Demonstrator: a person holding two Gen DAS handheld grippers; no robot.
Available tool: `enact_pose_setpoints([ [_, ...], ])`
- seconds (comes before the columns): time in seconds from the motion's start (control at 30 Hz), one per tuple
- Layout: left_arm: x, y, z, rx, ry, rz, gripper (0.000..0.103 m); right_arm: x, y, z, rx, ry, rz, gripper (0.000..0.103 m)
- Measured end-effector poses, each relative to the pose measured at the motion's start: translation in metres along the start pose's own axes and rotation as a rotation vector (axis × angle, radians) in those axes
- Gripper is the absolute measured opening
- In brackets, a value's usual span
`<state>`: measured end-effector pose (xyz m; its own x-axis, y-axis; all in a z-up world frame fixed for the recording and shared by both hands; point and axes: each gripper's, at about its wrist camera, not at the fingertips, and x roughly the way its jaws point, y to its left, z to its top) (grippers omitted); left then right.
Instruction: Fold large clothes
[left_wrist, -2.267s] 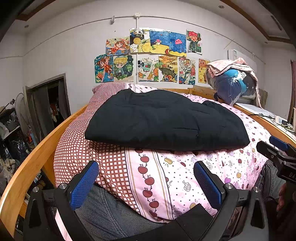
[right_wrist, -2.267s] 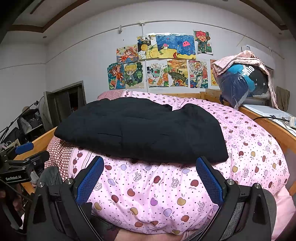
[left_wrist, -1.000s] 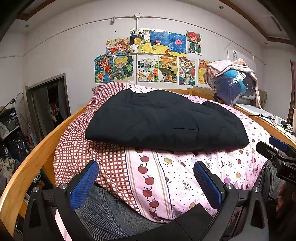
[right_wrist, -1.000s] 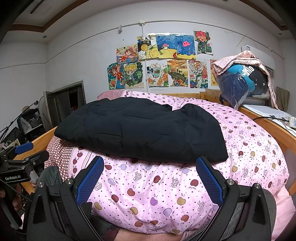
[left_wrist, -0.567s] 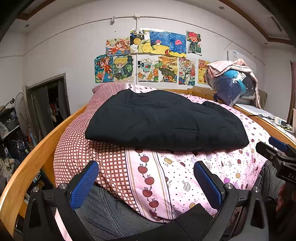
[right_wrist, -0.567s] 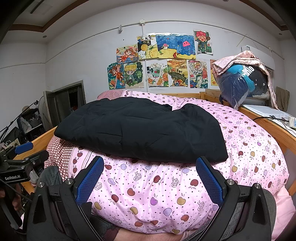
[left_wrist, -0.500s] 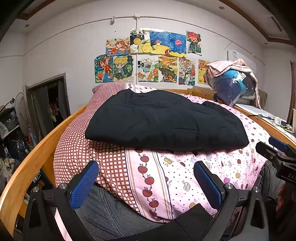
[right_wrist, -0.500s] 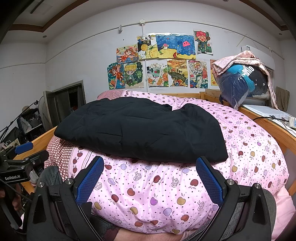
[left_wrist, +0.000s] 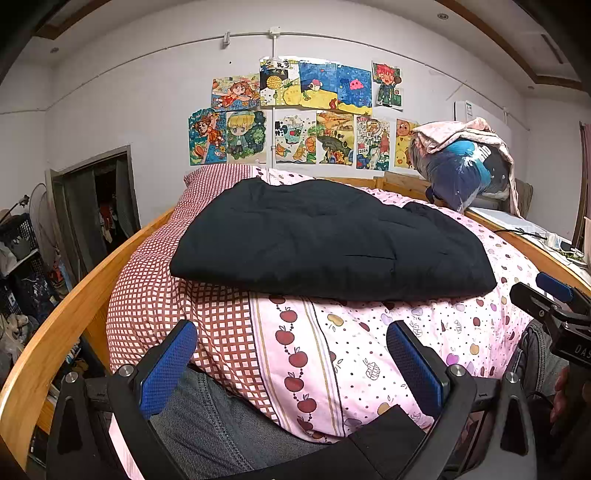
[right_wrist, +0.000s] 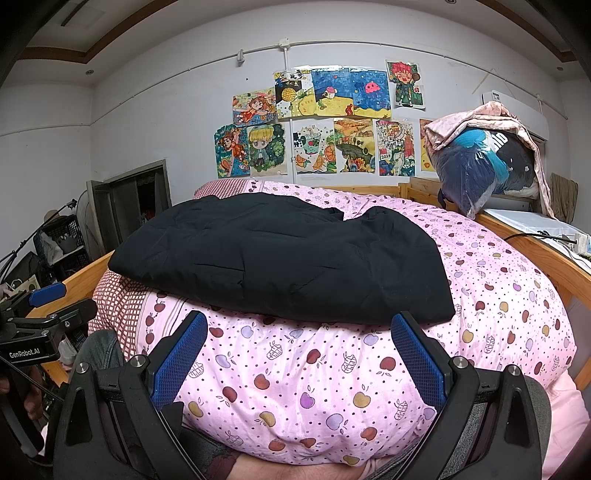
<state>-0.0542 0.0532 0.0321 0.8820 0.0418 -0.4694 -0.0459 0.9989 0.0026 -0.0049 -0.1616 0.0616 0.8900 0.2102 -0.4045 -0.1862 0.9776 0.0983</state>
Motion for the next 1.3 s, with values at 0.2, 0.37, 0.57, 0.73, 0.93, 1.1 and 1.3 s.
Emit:
enact_pose_setpoints([
  [0.2, -0.0004, 0.0003, 0.0003, 0.0, 0.001, -0.001, 0.103, -0.0001, -0.0002, 0.0001, -0.001, 0.0, 0.0, 0.098],
  [0.37, -0.0005, 0.0004, 0.0002, -0.001, 0.001, -0.001, 0.103, 0.0, -0.0005, 0.0001, -0.001, 0.0, 0.001, 0.098],
  [0.57, 0.0004, -0.0007, -0.0009, -0.006, 0.005, -0.012, 0.103, 0.0, -0.0006, 0.0002, -0.001, 0.0, 0.001, 0.098],
  [0.73, 0.0002, -0.0019, -0.0014, -0.006, 0.005, -0.012, 0.103, -0.0001, -0.0011, 0.0004, -0.001, 0.0, 0.001, 0.098],
  [0.93, 0.0, -0.0011, -0.0014, -0.006, 0.006, -0.011, 0.103, 0.0001, -0.0011, 0.0003, -0.001, 0.0, 0.001, 0.098],
  [1.1, 0.0016, -0.0049, -0.0034, -0.003, 0.02, 0.004, 0.103, 0.0001, -0.0013, 0.0005, -0.002, 0.0, 0.001, 0.098],
  [1.3, 0.0065, -0.0053, -0.0058, -0.009, 0.044, 0.018, 0.103, -0.0002, -0.0014, 0.0007, -0.002, 0.0, 0.001, 0.098],
])
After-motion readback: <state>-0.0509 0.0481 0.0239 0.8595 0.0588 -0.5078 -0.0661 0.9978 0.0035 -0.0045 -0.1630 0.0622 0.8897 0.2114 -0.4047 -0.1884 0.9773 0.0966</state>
